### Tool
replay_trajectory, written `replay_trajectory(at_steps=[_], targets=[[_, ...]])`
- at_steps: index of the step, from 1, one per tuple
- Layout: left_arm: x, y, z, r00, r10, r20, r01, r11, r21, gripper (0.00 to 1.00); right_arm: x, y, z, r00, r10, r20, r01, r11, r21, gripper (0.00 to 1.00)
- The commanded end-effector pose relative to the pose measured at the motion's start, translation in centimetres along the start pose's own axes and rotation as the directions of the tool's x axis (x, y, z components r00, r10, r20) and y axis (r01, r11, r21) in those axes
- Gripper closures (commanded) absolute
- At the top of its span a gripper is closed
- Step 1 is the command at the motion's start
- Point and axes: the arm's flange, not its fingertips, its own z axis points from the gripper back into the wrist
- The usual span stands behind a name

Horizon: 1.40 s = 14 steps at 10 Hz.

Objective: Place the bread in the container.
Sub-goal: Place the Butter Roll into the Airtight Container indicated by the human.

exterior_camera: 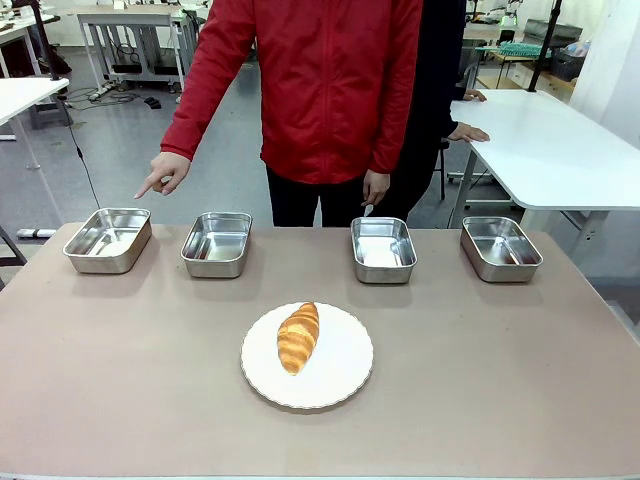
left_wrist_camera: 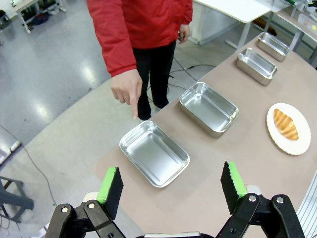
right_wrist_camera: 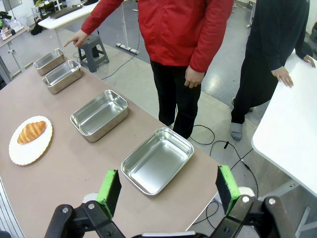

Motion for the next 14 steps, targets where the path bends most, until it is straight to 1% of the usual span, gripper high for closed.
replay_trajectory(at_steps=[1,14], targets=[[-0.07,-0.03,0.02,1.000,-0.008,0.000,0.008,1.000,0.000,0.00,0.06,0.04,0.06,1.000,0.006,0.003,-0.006,1.000,-0.001,0.00],[-0.07,-0.03,0.02,1.000,-0.008,0.000,0.008,1.000,0.000,0.00,0.06,0.04,0.06,1.000,0.006,0.003,-0.006,1.000,-0.001,0.00]])
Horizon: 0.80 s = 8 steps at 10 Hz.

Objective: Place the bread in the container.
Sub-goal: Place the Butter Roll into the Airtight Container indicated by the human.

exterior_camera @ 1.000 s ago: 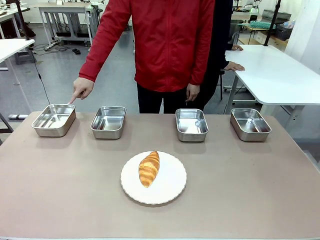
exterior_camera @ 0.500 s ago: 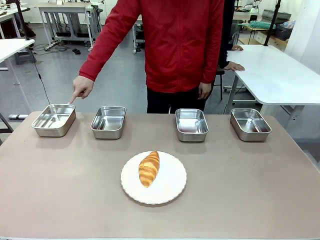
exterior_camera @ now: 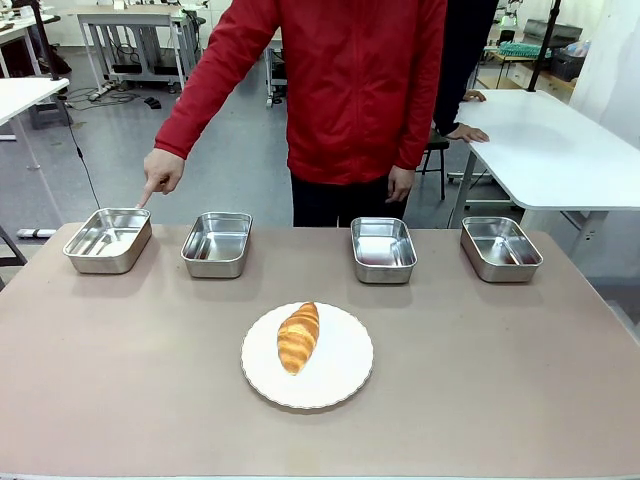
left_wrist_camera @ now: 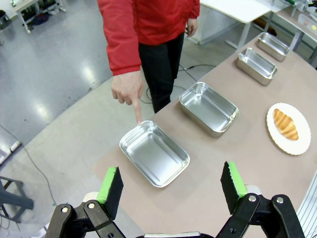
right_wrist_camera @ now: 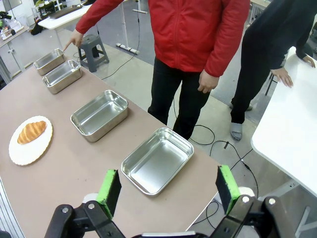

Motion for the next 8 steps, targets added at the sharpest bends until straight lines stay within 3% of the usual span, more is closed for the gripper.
replay_trajectory(at_steps=[1,3,4,8], targets=[[-0.1,0.0,0.0,1.000,-0.008,0.000,0.008,1.000,0.000,0.00,0.1,0.0,0.1,1.000,0.006,0.003,-0.006,1.000,-0.001,0.00],[0.0,0.0,0.0,1.000,0.000,0.000,0.000,1.000,0.000,0.00,0.1,0.0,0.1,1.000,0.006,0.003,-0.006,1.000,-0.001,0.00],[1.2,-1.7,-1.1,1.000,0.000,-0.015,0.000,0.998,-0.065,0.00,0.1,0.0,0.1,1.000,0.006,0.003,-0.006,1.000,-0.001,0.00],[5.1,-9.3,-7.9,0.983,0.005,-0.181,-0.026,0.994,-0.110,0.00,0.1,0.0,0.1,1.000,0.006,0.003,-0.006,1.000,-0.001,0.00]])
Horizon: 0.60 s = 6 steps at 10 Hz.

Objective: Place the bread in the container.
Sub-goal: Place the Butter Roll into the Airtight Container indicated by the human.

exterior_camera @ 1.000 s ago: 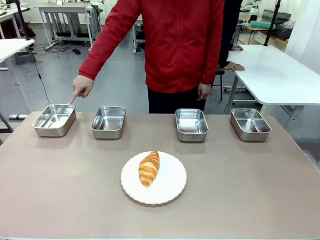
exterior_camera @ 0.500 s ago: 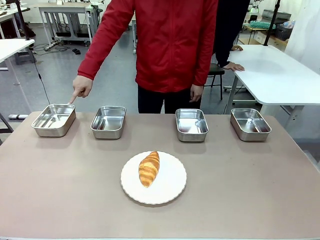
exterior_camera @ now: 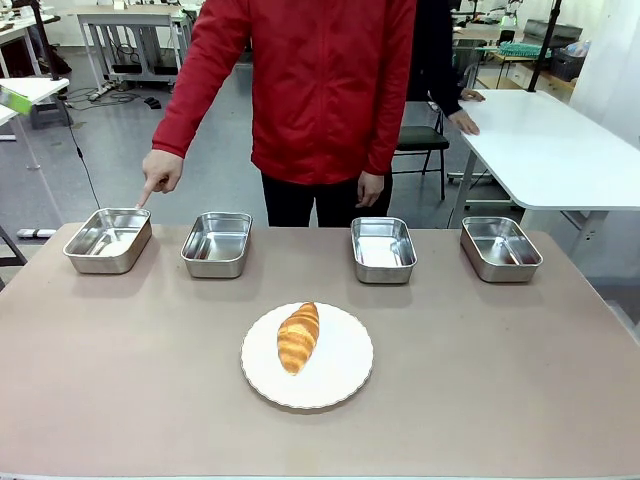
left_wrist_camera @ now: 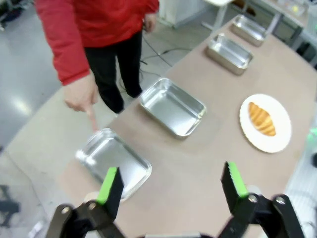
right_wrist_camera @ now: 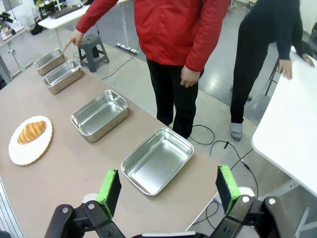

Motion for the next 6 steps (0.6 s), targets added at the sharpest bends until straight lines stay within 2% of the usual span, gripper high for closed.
replay_trajectory(at_steps=[1,3,4,6], targets=[[1.3,-4.4,-3.7,0.994,0.040,-0.098,-0.040,0.999,0.000,0.00,0.0,0.1,0.1,1.000,0.005,0.004,-0.005,1.000,-0.002,0.00],[2.0,-10.5,-10.7,0.962,0.121,-0.246,-0.133,0.991,-0.033,0.00,0.0,0.1,0.1,1.000,0.005,0.004,-0.005,1.000,-0.002,0.00],[1.5,-13.2,-14.1,0.941,0.122,-0.317,-0.127,0.992,0.004,0.00,0.0,0.1,0.1,1.000,0.005,0.004,-0.005,1.000,-0.002,0.00],[0.6,-17.3,-19.1,0.915,0.156,-0.373,-0.154,0.987,0.036,0.00,0.0,0.1,0.1,1.000,0.005,0.004,-0.005,1.000,-0.002,0.00]])
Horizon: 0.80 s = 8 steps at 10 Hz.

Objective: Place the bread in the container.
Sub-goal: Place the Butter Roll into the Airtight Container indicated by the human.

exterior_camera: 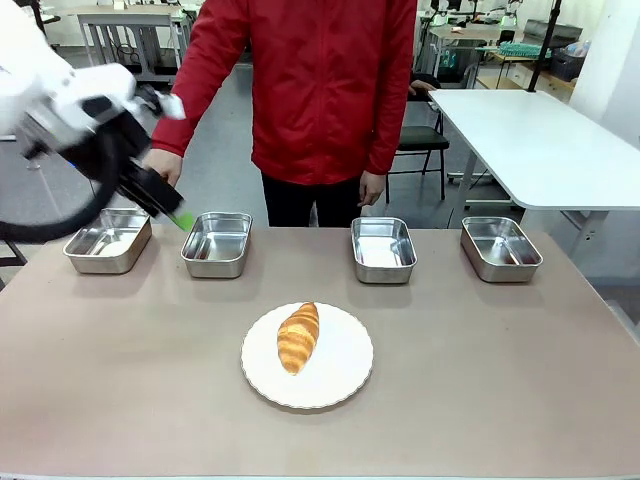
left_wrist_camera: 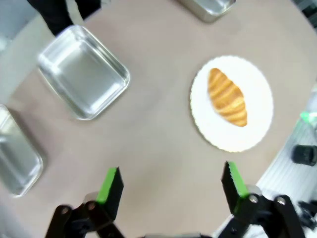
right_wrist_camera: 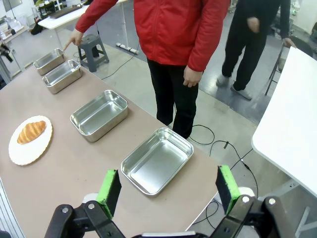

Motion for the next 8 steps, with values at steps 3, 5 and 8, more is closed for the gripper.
replay_trajectory(at_steps=[3,5,8], targets=[[-0.1,-1.6,-2.2,0.999,0.025,-0.024,-0.024,1.000,0.011,0.00,0.0,0.1,0.1,1.000,0.005,0.004,-0.005,1.000,-0.001,0.00],[-0.1,-1.6,-2.2,0.999,0.025,-0.024,-0.024,1.000,0.011,0.00,0.0,0.1,0.1,1.000,0.005,0.004,-0.005,1.000,-0.001,0.00],[0.8,-3.7,-4.7,0.996,0.081,-0.044,-0.082,0.997,-0.002,0.00,0.0,0.1,0.1,1.000,0.005,0.004,-0.005,1.000,-0.001,0.00]])
